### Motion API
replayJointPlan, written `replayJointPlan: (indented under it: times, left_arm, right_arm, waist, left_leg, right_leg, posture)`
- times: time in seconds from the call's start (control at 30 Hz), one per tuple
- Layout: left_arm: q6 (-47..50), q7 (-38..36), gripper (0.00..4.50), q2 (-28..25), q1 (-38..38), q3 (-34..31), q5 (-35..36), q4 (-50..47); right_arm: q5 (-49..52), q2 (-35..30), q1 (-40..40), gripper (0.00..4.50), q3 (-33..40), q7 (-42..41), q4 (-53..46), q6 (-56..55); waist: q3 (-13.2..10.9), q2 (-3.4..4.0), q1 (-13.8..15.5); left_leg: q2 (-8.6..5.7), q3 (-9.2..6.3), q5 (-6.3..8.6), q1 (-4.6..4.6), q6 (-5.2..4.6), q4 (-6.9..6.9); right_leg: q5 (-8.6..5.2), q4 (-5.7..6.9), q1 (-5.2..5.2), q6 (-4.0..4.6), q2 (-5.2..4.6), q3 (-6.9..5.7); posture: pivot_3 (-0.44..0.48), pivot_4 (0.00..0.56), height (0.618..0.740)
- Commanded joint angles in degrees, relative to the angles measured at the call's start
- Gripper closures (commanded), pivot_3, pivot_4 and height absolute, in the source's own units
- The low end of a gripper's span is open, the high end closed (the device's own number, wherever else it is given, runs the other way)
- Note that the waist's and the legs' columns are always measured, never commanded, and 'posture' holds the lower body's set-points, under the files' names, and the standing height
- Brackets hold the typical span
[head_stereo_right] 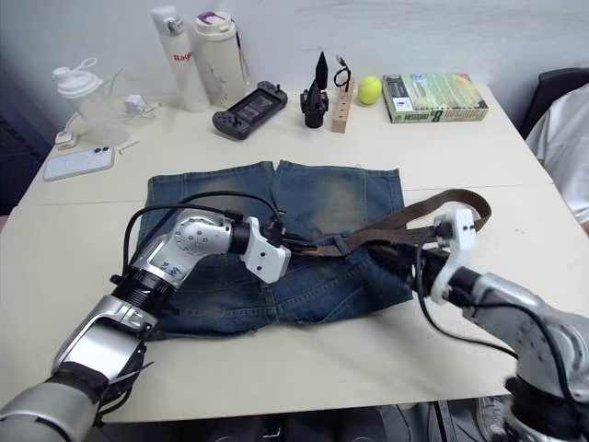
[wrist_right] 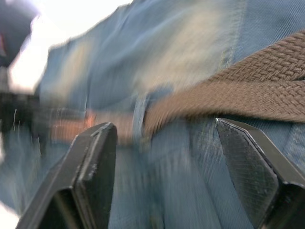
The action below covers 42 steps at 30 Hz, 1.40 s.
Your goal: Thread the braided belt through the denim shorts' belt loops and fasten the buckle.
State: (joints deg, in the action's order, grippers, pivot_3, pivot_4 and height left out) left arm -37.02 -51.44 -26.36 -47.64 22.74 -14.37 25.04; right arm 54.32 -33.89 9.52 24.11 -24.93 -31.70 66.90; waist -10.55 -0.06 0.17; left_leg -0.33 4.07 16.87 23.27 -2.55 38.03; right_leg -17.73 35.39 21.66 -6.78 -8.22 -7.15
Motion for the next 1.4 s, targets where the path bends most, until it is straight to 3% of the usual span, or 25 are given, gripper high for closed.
replayJointPlan:
  times: [0.03, 0.2, 0.47, 0.57, 0.77, 0.8, 0.9, 1.23, 1.4]
  left_arm:
    - [0.7, -0.2, 4.5, -0.2, 0.0, -1.2, 2.3, -2.9]
    - [1.2, -0.8, 4.5, -0.1, 0.0, -1.1, 3.1, -3.2]
    - [2.8, -1.2, 4.5, 0.2, 0.2, -1.3, 3.9, -4.4]
    - [3.2, -1.1, 4.5, 0.1, 0.2, -1.3, 3.9, -4.7]
    - [2.7, -1.1, 4.5, -0.7, 0.2, -1.2, 3.4, -5.5]
    - [2.4, -1.2, 4.5, -0.9, 0.3, -1.1, 3.3, -5.8]
    - [2.1, -1.3, 4.5, -1.5, 0.6, -0.9, 3.2, -6.5]
    - [1.5, -2.8, 4.5, -6.0, 3.0, -1.7, 5.2, -11.8]
    - [2.1, -3.0, 4.5, -7.1, 5.0, -1.5, 5.2, -14.4]
  right_arm:
    - [-15.3, -10.6, -8.2, 0.95, -10.1, -12.7, -9.2, -19.2]
    - [-39.4, -20.7, -15.3, 0.95, -24.2, -17.5, -6.9, -44.2]
    - [-63.2, -20.8, -11.7, 0.95, -35.4, -12.1, 4.7, -58.9]
    - [-66.0, -19.3, -11.9, 1.73, -36.4, -11.7, 7.1, -59.0]
    - [-64.7, -16.1, -12.3, 4.37, -34.8, -12.8, 8.0, -54.8]
    - [-64.1, -15.5, -12.1, 4.47, -34.3, -12.9, 8.0, -53.5]
    - [-62.5, -14.2, -11.3, 4.47, -32.6, -13.5, 8.3, -51.0]
    - [-61.5, -18.6, -10.2, 4.47, -22.0, -13.7, 16.3, -46.7]
    - [-62.1, -18.6, -9.9, 4.47, -20.9, -13.7, 17.4, -44.3]
  waist:
    - [0.0, 0.0, -0.1]
    - [0.0, -0.07, 0.1]
    - [-0.1, -0.13, 1.2]
    - [0.0, -0.3, 1.3]
    - [0.1, -0.43, 1.3]
    - [0.1, -0.44, 1.3]
    - [0.1, -0.44, 1.3]
    - [0.1, -0.43, 2.7]
    - [0.1, -0.43, 3.1]
  left_leg:
    - [0.0, 0.06, 0.0, 0.0, 0.0, 0.02]
    - [-0.01, 0.1, 0.0, -0.02, 0.0, 0.05]
    - [-0.01, 0.1, -0.02, -0.02, 0.03, 0.2]
    - [0.0, 0.05, -0.03, -0.07, 0.04, 0.25]
    - [0.01, -0.02, -0.03, -0.12, 0.04, 0.41]
    - [0.01, -0.05, -0.03, -0.11, 0.04, 0.42]
    - [0.01, -0.1, -0.03, -0.11, 0.04, 0.48]
    - [-0.06, -0.28, 0.09, -0.04, -0.14, 0.85]
    - [-0.06, -0.38, 0.13, -0.02, -0.17, 0.92]
  right_leg:
    - [0.0, -0.06, -0.02, -0.01, -0.01, -0.01]
    - [-0.04, -0.07, -0.03, -0.07, -0.01, -0.03]
    - [-0.04, -0.06, -0.09, -0.08, -0.01, -0.07]
    - [-0.03, -0.07, -0.21, -0.08, -0.01, -0.13]
    - [-0.03, -0.01, -0.31, -0.09, -0.01, -0.14]
    - [-0.03, -0.01, -0.33, -0.09, -0.01, -0.17]
    - [-0.03, -0.01, -0.38, -0.09, -0.01, -0.21]
    - [0.0, 0.0, -0.56, -0.14, -0.13, -0.38]
    - [0.0, -0.05, -0.66, -0.14, -0.14, -0.44]
  posture:
    - [0.0, 0.15, 0.72]
    - [0.0, 0.15, 0.72]
    - [0.0, 0.15, 0.72]
    - [0.0, 0.15, 0.72]
    - [0.0, 0.15, 0.72]
    - [0.0, 0.15, 0.72]
    - [0.0, 0.15, 0.72]
    - [0.0, 0.15, 0.72]
    - [0.0, 0.15, 0.72]
